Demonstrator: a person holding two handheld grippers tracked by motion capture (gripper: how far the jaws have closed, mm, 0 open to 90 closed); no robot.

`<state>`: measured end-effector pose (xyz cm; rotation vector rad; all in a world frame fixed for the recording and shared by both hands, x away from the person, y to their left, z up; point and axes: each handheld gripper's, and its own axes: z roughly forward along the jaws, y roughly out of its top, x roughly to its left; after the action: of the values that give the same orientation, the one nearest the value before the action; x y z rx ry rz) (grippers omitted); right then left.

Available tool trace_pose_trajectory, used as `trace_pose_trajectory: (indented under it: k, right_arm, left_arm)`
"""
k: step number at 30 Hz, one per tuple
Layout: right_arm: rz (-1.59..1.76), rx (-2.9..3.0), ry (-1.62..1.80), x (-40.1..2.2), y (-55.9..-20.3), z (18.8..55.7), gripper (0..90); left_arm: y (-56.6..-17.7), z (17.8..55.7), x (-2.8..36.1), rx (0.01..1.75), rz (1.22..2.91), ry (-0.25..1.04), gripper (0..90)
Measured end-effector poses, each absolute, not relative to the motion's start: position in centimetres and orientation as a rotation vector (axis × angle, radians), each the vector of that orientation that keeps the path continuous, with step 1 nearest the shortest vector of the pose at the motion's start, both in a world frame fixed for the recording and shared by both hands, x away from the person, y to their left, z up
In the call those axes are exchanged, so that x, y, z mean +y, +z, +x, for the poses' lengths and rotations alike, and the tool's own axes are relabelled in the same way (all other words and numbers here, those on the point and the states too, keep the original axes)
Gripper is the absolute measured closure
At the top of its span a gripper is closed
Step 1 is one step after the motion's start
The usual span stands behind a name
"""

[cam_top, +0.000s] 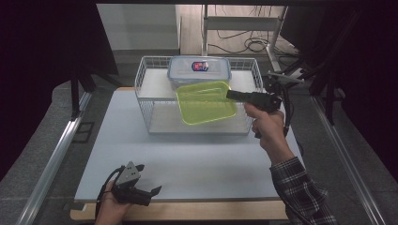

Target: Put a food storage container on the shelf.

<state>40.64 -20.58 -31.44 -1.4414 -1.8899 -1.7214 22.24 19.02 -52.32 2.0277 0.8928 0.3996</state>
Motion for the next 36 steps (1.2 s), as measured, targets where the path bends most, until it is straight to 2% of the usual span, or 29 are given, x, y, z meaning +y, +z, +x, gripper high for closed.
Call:
trace_pose_trajectory:
  k: [15, 36]
  right_arm:
    - [-1.486, -1.897, -1.798, -19.5, -27.8, 43.3, 80.6]
    - [-1.641, -1.931, -1.855, -16.6, -25.0, 47.6, 80.6]
  left_arm:
    - [-52.3, 22.2, 19.1, 0.892, 2.028, 0.397, 1.1]
    - [-52.3, 22.2, 19.2, 0.895, 2.02, 0.387, 1.1]
